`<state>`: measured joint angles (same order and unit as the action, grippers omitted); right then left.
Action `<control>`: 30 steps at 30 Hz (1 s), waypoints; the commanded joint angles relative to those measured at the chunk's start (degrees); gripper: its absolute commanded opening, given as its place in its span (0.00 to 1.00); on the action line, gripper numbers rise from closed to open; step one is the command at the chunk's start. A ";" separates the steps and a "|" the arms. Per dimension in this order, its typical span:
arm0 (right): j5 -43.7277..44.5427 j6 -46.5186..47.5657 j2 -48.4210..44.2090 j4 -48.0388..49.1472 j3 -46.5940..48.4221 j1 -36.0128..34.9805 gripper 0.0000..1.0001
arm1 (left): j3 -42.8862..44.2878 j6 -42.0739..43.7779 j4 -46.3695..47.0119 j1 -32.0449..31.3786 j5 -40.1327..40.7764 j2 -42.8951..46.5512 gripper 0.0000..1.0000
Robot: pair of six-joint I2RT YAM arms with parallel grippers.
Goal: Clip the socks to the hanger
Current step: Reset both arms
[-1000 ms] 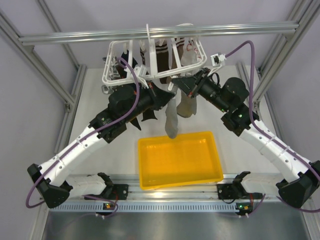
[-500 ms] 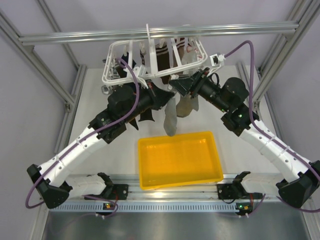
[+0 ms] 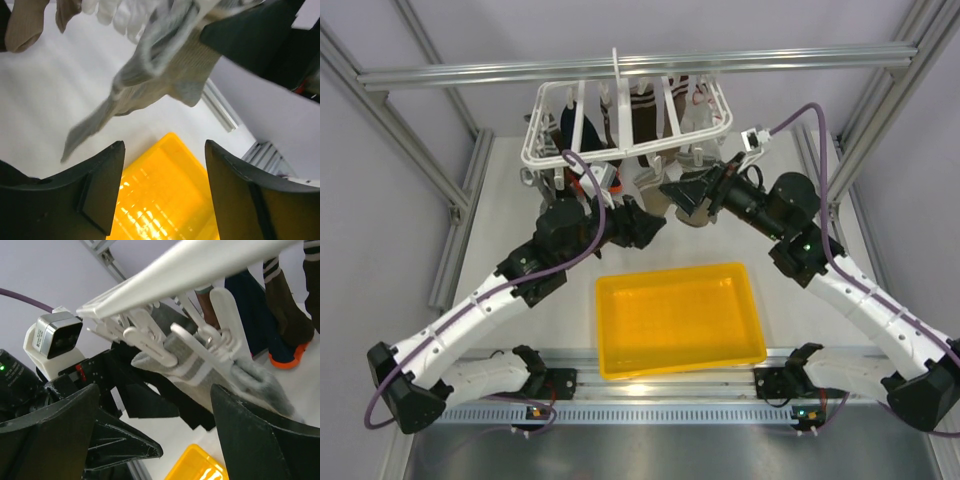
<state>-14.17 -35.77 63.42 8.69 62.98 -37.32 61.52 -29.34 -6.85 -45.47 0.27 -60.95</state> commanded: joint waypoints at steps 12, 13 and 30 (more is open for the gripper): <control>1.08 16.25 -18.32 -2.62 -13.40 1.81 0.97 | -10.89 23.79 -6.94 2.58 -8.36 12.08 0.98; 1.08 16.61 -20.07 -3.15 -14.02 2.51 0.97 | -10.72 24.24 -9.03 3.54 -8.71 12.60 0.98; 1.07 13.27 -38.27 -8.68 -20.97 27.73 1.00 | -8.08 31.18 -26.70 35.18 -7.14 34.22 0.98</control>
<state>-13.74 -21.54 27.38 0.62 41.65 -13.17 50.96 -0.08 -29.34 -14.11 -9.30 -29.56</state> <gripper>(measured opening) 0.996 0.982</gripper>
